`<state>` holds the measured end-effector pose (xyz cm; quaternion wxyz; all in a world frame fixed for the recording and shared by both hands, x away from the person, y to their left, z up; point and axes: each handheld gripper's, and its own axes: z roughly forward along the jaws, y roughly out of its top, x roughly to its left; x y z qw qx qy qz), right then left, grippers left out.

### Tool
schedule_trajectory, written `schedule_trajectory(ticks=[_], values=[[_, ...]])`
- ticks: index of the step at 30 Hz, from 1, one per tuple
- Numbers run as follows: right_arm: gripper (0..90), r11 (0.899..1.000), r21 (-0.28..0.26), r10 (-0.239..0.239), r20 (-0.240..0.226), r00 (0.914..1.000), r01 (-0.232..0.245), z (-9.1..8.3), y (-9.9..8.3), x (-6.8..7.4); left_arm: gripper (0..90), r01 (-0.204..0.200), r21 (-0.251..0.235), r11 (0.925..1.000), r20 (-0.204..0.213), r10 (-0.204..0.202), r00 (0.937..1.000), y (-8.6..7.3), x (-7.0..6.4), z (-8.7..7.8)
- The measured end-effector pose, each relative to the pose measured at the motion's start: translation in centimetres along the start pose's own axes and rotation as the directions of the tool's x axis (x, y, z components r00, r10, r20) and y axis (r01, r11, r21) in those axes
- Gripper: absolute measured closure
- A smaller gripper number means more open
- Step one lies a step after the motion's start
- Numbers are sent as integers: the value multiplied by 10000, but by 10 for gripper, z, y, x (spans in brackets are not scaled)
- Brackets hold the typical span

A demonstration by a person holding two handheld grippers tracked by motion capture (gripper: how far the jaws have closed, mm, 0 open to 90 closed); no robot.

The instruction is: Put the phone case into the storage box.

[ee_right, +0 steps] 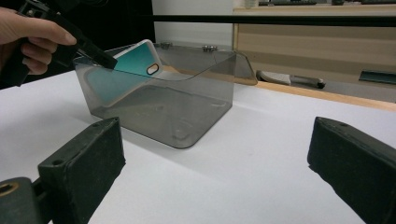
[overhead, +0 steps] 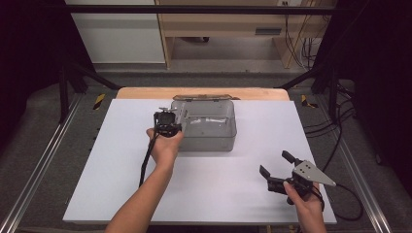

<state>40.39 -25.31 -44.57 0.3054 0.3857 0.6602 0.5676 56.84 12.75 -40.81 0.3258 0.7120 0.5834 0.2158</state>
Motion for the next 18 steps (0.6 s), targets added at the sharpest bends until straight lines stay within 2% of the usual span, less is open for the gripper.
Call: schedule_trajectory(ticks=[18], values=[[41, 10000, 15, 9, -22, 10000, -9, 0, 0, 0, 809, -12, 44, 10000, -77, 12, 10000, -1, -1, 1]])
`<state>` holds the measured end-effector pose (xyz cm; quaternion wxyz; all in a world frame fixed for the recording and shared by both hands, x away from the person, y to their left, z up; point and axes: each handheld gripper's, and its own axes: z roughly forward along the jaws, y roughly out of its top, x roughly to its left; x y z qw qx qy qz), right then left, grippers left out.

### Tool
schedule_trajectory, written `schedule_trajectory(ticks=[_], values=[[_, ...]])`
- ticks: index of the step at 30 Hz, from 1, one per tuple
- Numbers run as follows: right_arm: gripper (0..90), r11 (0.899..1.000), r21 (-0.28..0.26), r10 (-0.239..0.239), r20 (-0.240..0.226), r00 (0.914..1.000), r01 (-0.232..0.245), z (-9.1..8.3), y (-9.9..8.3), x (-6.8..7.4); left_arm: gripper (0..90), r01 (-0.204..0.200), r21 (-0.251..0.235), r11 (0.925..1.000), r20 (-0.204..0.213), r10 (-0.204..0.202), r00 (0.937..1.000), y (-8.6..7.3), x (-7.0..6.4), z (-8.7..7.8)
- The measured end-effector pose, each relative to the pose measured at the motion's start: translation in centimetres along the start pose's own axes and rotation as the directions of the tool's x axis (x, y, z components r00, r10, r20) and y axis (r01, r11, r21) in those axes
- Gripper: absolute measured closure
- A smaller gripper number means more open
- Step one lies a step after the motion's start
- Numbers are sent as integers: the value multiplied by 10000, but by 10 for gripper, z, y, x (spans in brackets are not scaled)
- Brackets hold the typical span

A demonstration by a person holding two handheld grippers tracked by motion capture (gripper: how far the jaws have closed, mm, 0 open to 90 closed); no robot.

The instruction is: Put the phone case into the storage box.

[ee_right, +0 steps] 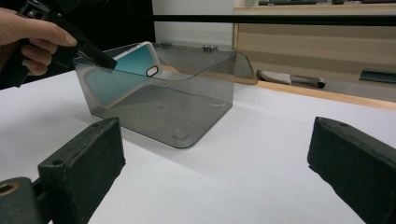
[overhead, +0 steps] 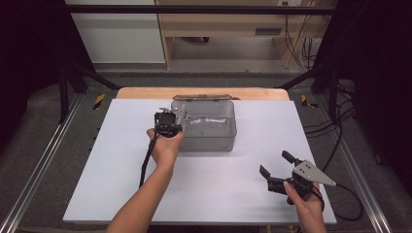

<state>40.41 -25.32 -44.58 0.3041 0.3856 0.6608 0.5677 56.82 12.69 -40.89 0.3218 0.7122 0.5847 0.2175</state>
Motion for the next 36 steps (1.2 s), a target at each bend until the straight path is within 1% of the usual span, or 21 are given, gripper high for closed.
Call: schedule_trajectory(ticks=[5, 13, 18, 21, 28, 36], values=[[41, 10000, 16, -22, 5, 10000, 22, 0, 0, 0, 807, -162, 41, 9999, -36, 162, 9999, -1, -1, 1], [41, 10000, 31, -9, 7, 10000, 9, 1, 0, 0, 799, -234, 91, 9997, -3, 234, 9997, -3, -2, 2], [41, 10000, 24, -20, 10, 10000, 20, 1, 0, 0, 790, -283, 22, 9996, -13, 283, 9996, -4, -2, 3], [41, 10000, 28, -20, 7, 10000, 20, 1, 0, 0, 779, -468, -35, 9989, -88, 467, 9989, -3, -3, 3], [41, 10000, 44, -18, -2, 10000, 18, 1, 0, 0, 775, -487, -133, 9987, 50, 488, 9988, -2, -2, 6], [41, 10000, 65, -36, -24, 10000, 36, 1, -1, 0, 771, -497, -202, 9986, 110, 499, 9987, 2, -2, 6]])
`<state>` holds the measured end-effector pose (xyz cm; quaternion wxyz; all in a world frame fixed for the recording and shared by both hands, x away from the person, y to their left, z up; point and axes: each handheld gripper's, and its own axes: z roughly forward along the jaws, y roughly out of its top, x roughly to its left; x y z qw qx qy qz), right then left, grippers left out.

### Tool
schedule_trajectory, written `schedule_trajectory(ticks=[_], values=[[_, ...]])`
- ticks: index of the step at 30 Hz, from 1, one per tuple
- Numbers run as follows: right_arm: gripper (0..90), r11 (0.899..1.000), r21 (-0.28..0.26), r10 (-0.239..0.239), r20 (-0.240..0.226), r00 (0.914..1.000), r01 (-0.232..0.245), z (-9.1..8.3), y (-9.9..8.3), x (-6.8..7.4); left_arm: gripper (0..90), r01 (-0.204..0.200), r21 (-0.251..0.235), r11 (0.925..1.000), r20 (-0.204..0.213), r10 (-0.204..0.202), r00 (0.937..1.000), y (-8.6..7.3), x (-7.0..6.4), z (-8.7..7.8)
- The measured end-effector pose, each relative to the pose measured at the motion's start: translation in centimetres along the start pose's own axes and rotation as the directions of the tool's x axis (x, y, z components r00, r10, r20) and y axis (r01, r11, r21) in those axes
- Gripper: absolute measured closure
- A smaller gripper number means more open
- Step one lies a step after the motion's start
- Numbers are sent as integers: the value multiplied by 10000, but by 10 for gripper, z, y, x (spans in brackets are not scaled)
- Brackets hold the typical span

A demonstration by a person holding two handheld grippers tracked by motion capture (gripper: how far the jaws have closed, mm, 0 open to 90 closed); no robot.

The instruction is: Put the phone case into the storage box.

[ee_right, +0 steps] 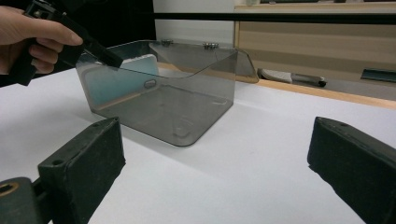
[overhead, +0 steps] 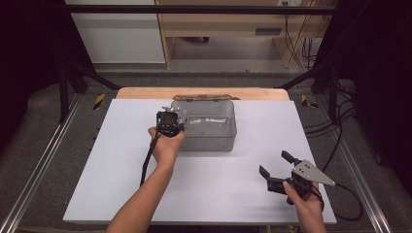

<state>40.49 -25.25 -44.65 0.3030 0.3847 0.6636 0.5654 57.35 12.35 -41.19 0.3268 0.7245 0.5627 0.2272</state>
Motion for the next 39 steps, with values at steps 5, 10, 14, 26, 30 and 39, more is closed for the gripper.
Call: schedule_trajectory(ticks=[5, 10, 14, 26, 30, 39], values=[[41, 10000, 15, -8, -11, 10000, 8, 0, 0, 0, 776, -54, -4, 10000, -4, 54, 10000, 1, 0, 0], [41, 10000, 31, -6, -7, 10000, 6, 0, 0, 1, 810, -44, -21, 10000, -128, 44, 9999, 1, -1, 0], [41, 10000, 28, -6, -14, 10000, 6, 0, 0, 1, 812, -71, -89, 9999, -233, 69, 9997, -1, -2, -1], [41, 10000, 54, -4, -43, 10000, 4, 0, 0, 1, 813, -243, -450, 9987, -883, 203, 9959, -2, -3, -3], [41, 10000, 62, 1, -57, 10000, -1, 0, 0, 1, 813, -414, -555, 9976, -1092, 352, 9934, -2, -3, -4], [41, 9999, 141, -49, -131, 9999, 51, 2, -1, 2, 810, -383, -380, 9985, -861, 349, 9957, -3, -3, -3]])
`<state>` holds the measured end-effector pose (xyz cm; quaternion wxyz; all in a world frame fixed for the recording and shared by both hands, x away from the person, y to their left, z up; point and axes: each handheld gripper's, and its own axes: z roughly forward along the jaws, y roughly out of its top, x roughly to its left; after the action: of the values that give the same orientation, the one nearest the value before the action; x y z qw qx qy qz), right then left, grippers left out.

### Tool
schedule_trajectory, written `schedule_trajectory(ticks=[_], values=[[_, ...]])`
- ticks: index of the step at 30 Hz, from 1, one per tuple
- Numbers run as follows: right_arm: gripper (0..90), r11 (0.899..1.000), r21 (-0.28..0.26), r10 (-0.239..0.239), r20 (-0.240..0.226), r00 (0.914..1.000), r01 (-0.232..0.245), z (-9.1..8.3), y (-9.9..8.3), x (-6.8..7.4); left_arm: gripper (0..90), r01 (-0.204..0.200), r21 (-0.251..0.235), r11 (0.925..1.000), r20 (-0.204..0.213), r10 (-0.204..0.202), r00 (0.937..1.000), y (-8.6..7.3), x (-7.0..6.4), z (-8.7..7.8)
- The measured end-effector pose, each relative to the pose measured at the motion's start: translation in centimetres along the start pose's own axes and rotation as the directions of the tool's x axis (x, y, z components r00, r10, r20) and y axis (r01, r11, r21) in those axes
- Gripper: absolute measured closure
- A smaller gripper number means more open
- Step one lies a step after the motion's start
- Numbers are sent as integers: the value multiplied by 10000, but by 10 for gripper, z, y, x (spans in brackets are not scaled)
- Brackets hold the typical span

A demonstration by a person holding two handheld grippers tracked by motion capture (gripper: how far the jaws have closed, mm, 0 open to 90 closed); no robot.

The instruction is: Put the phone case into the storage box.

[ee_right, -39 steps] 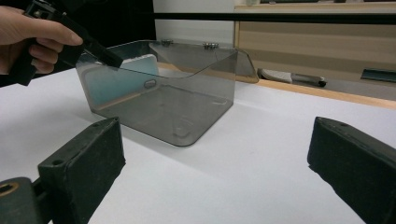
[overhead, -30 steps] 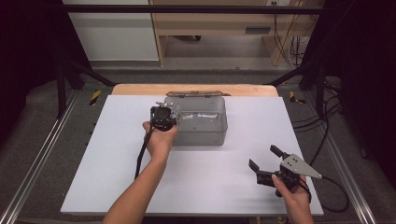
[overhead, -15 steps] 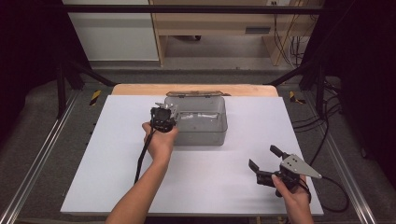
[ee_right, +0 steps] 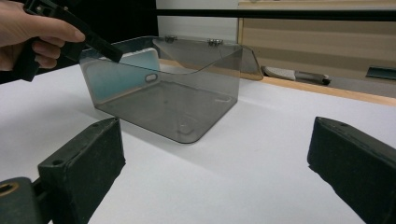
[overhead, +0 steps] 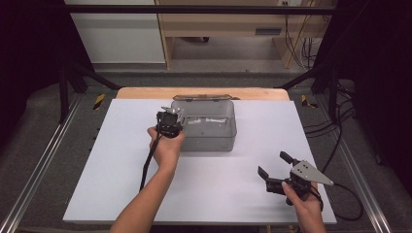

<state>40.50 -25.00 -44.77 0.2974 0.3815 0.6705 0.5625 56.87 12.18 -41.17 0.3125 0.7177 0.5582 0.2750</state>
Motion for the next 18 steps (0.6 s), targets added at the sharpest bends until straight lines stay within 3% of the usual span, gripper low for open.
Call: schedule_trajectory(ticks=[18], values=[[41, 10000, 11, -3, -12, 10000, 3, 0, 0, 0, 775, -100, -134, 9999, -31, 99, 9999, -2, 0, -2]])
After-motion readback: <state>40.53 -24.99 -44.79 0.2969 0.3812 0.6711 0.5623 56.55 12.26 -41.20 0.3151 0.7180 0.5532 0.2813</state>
